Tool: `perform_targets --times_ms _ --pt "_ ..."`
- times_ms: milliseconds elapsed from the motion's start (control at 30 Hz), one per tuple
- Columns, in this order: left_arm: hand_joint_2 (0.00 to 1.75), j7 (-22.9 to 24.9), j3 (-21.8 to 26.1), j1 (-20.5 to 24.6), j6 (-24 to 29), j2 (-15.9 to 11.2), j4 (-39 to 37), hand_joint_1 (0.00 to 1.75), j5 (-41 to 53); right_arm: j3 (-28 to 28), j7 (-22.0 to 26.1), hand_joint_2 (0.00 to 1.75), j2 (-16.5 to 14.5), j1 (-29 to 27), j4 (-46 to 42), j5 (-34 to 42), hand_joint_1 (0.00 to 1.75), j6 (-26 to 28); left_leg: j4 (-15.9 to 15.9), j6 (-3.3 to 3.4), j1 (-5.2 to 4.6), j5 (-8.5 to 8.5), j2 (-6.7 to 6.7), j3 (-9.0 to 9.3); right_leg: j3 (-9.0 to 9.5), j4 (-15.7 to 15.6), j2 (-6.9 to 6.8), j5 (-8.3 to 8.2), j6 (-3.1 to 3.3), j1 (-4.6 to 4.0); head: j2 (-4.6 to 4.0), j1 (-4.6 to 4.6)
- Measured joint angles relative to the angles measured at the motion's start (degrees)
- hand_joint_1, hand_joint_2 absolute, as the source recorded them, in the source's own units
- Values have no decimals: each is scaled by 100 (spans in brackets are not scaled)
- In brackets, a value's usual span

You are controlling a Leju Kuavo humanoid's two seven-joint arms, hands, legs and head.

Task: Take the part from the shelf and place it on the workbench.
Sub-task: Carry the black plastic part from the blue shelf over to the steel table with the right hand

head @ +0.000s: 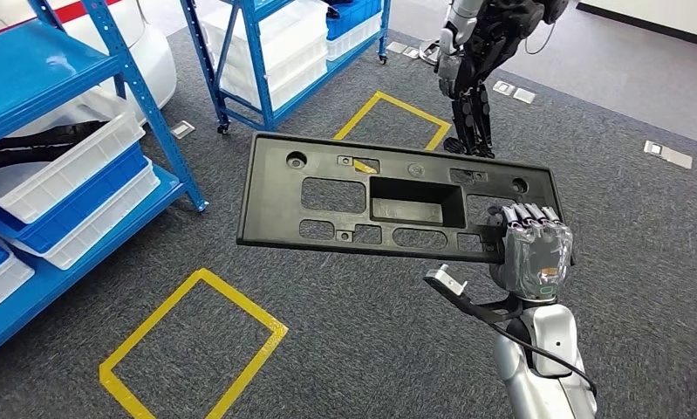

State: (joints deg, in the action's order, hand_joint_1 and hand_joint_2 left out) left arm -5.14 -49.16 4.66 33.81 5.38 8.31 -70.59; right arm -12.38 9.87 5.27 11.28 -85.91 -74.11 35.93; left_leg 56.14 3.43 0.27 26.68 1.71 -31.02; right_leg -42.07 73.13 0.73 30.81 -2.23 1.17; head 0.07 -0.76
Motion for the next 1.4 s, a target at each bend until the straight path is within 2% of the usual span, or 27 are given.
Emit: perform_targets --times_ms 33,67,133,200,267,300,367,433,500,533,567,600,667,700,733,800,867,933,1000,1033,1067,1133,1167,1233,1300,1333,1400 --pt "175 57 -7 0 110 -3 0 0 21 -24 -60 175 6 2 14 -13 175 0 1 -1 -2 1 85 0 48 -19 -27 -23 -42 17 0 4" --pt "175 102 -14 0 193 -5 0 0 23 -45 -106 175 15 8 23 -22 175 1 4 -6 -1 4 165 3 218 -280 -69 -122 -95 36 0 5" --pt "175 131 -20 3 253 -5 0 0 -3 -75 -152 175 37 41 33 -18 175 1 22 -43 -17 24 301 9 731 -1134 -287 -371 -171 48 0 7" --pt "175 132 -19 5 265 3 0 0 -22 -89 -163 175 65 72 37 19 175 1 46 -104 -46 42 408 8 1004 -1627 -416 -495 -131 20 0 -11" --pt "175 132 -20 9 267 22 1 0 -26 -90 -160 175 119 71 39 77 175 1 44 -157 -46 38 501 17 986 -1660 -318 -518 -43 -4 0 -29" --pt "175 123 -20 11 249 32 1 0 -26 -86 -148 175 152 65 39 108 175 1 56 -191 -28 58 481 18 977 -1669 -256 -534 -8 7 0 -32" --pt "175 32 -21 8 187 43 2 0 -26 -65 -94 175 227 45 30 203 175 1 297 -248 12 262 228 -74 968 -1690 -136 -570 64 36 0 -61" --pt "175 -148 -23 -3 206 38 0 0 -2 -4 23 175 311 -24 12 334 175 1 1000 -271 32 674 -85 -385 951 -1694 -30 -590 115 35 0 -103" --pt "175 -339 -48 -14 387 31 -32 0 84 133 191 175 399 -178 -30 457 175 1 1671 -257 30 927 -161 -705 933 -1693 86 -603 142 -1 0 -115" --pt "175 -418 -66 -21 485 29 -59 0 130 223 275 175 438 -271 -59 507 175 1 1731 -231 28 884 -172 -739 930 -1691 154 -607 147 -20 0 -116" --pt "175 -487 -86 -27 554 26 -94 0 159 320 367 175 476 -358 -93 558 175 1 1561 -193 21 733 -197 -660 930 -1690 230 -611 151 -35 0 -116" --pt "175 -536 -103 -38 583 20 -121 0 167 414 462 175 508 -424 -121 611 175 1 1201 -142 8 509 -276 -480 934 -1688 310 -612 150 -44 0 -115" --pt "175 -560 -134 -70 541 -8 -152 0 152 557 656 175 557 -475 -150 742 175 1 436 -32 -14 176 -581 -99 927 -1679 466 -625 132 -49 0 -111" --pt "175 -542 -147 -86 473 -20 -155 0 131 602 733 175 575 -473 -153 808 175 1 210 2 -27 109 -694 12 908 -1676 543 -641 109 -40 0 -113" --pt "175 -529 -157 -95 373 -27 -153 0 93 633 795 175 591 -465 -148 873 175 1 117 19 -38 107 -736 53 880 -1675 619 -661 77 -25 0 -114" --pt "175 -581 -160 -96 159 -17 -139 0 -23 670 892 175 627 -448 -134 961 175 1 40 31 -44 75 -589 81 825 -1681 764 -706 4 5 0 -120" --pt "175 -709 -150 -91 23 6 -121 0 -120 695 966 175 667 -427 -120 991 175 1 -75 59 -28 7 -416 125 688 -1493 571 -618 -14 -15 0 -102" --pt "175 -801 -144 -88 -32 30 -115 0 -148 715 988 175 691 -393 -104 975 175 1 -131 75 -29 -28 -238 142 362 -858 183 -334 11 -35 0 -59" --pt "175 -807 -146 -91 -1 42 -114 0 -115 727 984 175 694 -380 -81 957 175 1 -130 76 -37 -26 -53 130 33 -164 22 -96 -17 -1 0 -27" --pt "175 -734 -156 -89 88 48 -117 0 -64 730 983 175 699 -384 -69 969 175 1 -128 70 -38 -21 32 127 -15 -48 -8 -80 -61 28 0 -24" --pt "175 -615 -172 -83 218 57 -122 0 -4 730 983 175 708 -386 -57 988 175 1 -124 58 -33 -13 112 127 65 -177 -43 -151 -125 61 0 -19" --pt "175 -349 -210 -69 485 79 -132 0 99 728 985 175 734 -381 -41 1032 175 1 -96 7 -24 20 254 135 507 -973 -240 -413 -261 120 0 -15" --pt "175 -273 -227 -65 559 87 -138 0 122 726 986 175 743 -375 -34 1043 175 1 -70 -34 -32 48 312 129 727 -1352 -349 -519 -286 118 0 -15" --pt "175 -228 -253 -59 596 94 -151 0 145 723 987 175 753 -362 -25 1057 175 1 -27 -110 -49 86 407 126 908 -1680 -436 -590 -217 85 0 -33" --pt "175 -214 -281 -43 600 111 -160 0 156 725 988 175 773 -357 -19 1063 175 1 -25 -181 -27 96 482 137 885 -1669 -302 -613 -90 53 0 -49" --pt "175 -211 -294 -35 600 122 -161 0 158 726 989 175 785 -356 -18 1062 175 1 0 -219 -3 128 433 132 875 -1674 -244 -623 -44 51 0 -56" --pt "175 -207 -309 -27 601 137 -166 0 157 727 989 175 797 -344 -19 1060 175 1 360 -272 36 391 150 -20 866 -1690 -124 -652 49 61 0 -88"
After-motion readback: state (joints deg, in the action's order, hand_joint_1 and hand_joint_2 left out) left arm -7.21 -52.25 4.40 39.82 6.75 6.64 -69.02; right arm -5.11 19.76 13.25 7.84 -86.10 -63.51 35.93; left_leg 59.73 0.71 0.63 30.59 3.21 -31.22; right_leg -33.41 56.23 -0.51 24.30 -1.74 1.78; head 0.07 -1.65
